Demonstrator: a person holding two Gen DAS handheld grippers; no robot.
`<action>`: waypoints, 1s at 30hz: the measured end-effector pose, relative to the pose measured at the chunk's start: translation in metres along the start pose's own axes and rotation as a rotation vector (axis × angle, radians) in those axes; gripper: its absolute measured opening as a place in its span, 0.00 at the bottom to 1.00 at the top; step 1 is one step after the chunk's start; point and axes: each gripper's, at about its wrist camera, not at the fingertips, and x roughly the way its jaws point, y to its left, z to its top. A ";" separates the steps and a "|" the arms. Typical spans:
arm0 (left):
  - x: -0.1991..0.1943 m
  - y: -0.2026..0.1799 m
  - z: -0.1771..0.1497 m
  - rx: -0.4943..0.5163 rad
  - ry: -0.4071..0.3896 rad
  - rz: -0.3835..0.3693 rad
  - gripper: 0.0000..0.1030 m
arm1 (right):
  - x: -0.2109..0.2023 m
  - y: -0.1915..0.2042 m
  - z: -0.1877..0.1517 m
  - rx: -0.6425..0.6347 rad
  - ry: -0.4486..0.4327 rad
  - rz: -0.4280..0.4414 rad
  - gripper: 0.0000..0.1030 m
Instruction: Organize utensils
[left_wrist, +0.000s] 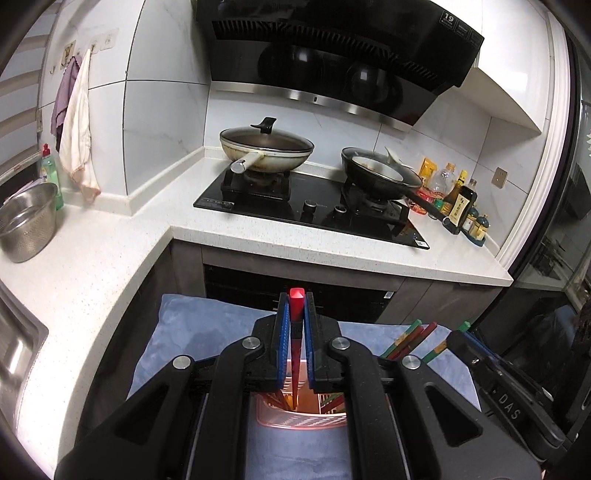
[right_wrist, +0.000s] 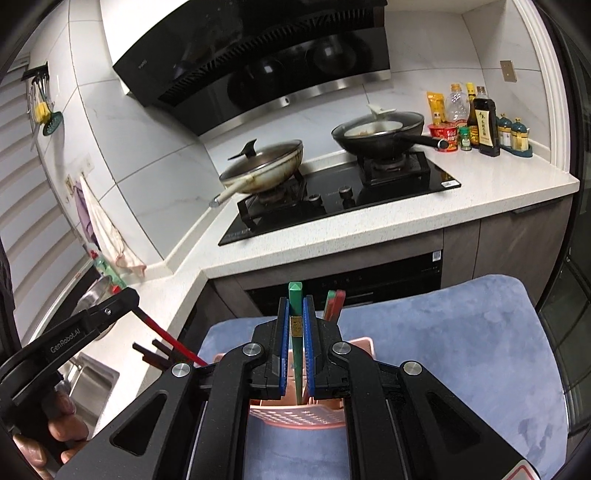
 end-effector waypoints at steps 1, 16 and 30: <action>0.000 0.001 -0.001 -0.006 -0.001 0.002 0.08 | 0.001 0.000 -0.002 -0.005 0.008 0.003 0.08; -0.028 0.002 -0.017 0.006 -0.023 0.066 0.48 | -0.024 0.001 -0.021 -0.017 -0.001 -0.026 0.32; -0.072 -0.001 -0.057 0.070 -0.020 0.114 0.54 | -0.065 0.007 -0.072 -0.065 0.049 -0.056 0.40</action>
